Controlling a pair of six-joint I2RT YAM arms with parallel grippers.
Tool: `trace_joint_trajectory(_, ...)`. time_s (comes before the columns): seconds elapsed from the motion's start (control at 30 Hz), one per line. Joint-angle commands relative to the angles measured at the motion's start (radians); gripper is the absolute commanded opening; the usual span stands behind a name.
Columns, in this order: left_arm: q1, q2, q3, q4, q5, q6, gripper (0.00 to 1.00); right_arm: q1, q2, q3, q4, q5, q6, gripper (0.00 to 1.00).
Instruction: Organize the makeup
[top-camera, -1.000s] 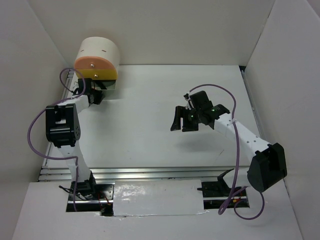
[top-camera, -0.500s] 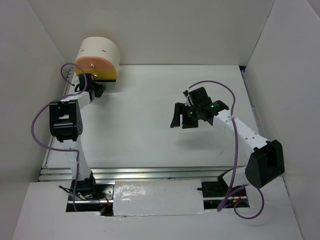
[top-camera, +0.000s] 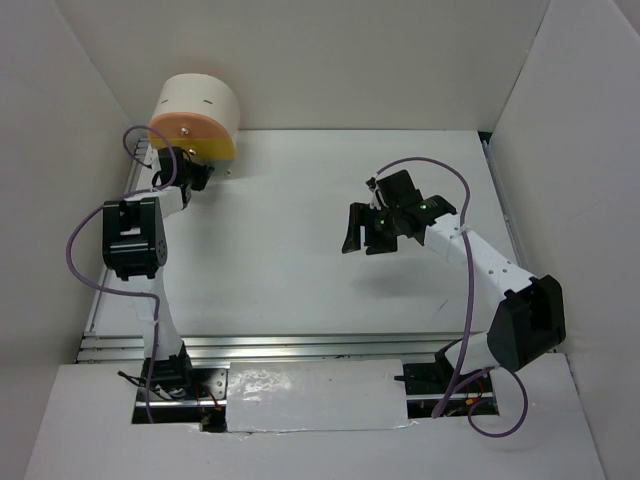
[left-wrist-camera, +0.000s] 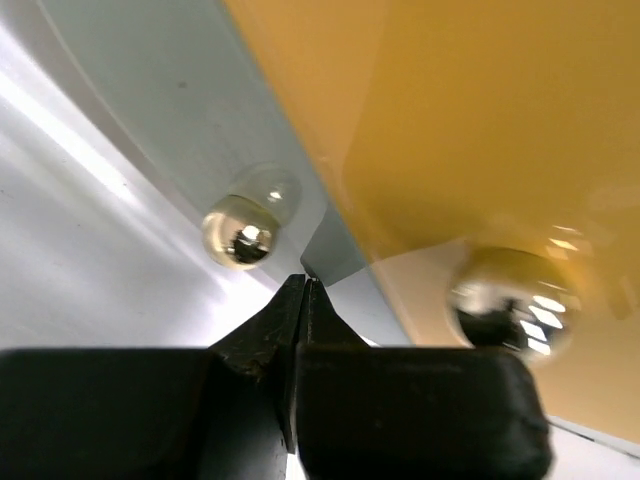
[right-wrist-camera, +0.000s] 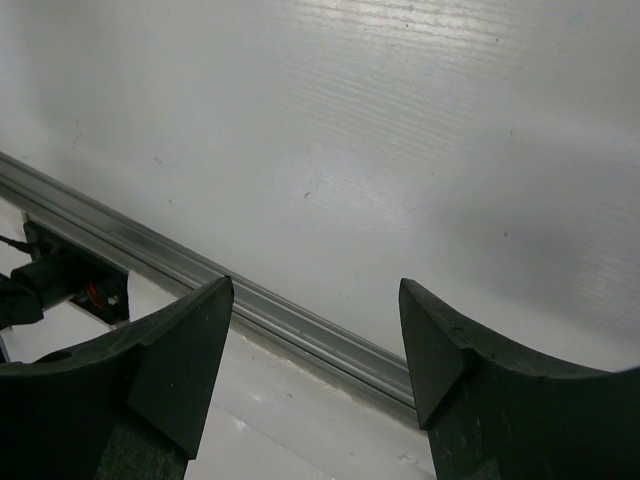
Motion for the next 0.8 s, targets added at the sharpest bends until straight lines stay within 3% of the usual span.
trace_joint_trajectory(0.0, -0.002, 0.025, 0.041, 0.064, 0.01, 0.009, 0.12, -0.006, 0.005, 0.047, -0.012, 0.009, -0.01, 0.75)
trace_joint_trajectory(0.33, -0.002, -0.029, -0.017, 0.049, 0.011, -0.005, 0.35, -0.006, 0.029, 0.07, -0.02, -0.02, -0.029, 0.75)
trace_joint_trajectory(0.43, -0.025, -0.151, -0.095, -0.018, -0.004, 0.028, 0.53, -0.006, 0.033, 0.088, -0.025, -0.026, -0.03, 0.75)
trace_joint_trajectory(0.47, -0.038, -0.196, -0.111, -0.078, -0.025, 0.091, 0.69, -0.006, 0.033, 0.096, -0.028, -0.028, -0.029, 0.75)
trace_joint_trajectory(0.5, -0.06, -0.283, -0.126, -0.128, -0.062, 0.117, 0.75, -0.007, 0.031, 0.115, -0.037, -0.028, -0.026, 0.75)
trace_joint_trajectory(0.57, -0.077, -0.383, -0.117, -0.221, -0.099, 0.205, 0.85, -0.007, 0.023, 0.151, -0.048, -0.025, -0.013, 0.75)
trace_joint_trajectory(0.63, -0.1, -0.435, -0.055, -0.423, -0.13, 0.272, 0.88, -0.006, -0.003, 0.18, -0.068, 0.0, 0.01, 0.75)
trace_joint_trajectory(0.67, -0.124, -0.481, -0.027, -0.501, -0.157, 0.349, 0.99, -0.009, -0.016, 0.21, -0.075, 0.029, 0.04, 0.75)
trace_joint_trajectory(0.7, -0.143, -0.504, 0.017, -0.646, -0.243, 0.383, 0.99, -0.007, -0.051, 0.226, -0.086, 0.053, 0.057, 0.76)
trace_joint_trajectory(0.77, -0.203, -0.592, 0.028, -0.747, -0.333, 0.473, 0.99, -0.007, -0.096, 0.264, -0.098, 0.153, 0.096, 0.81)
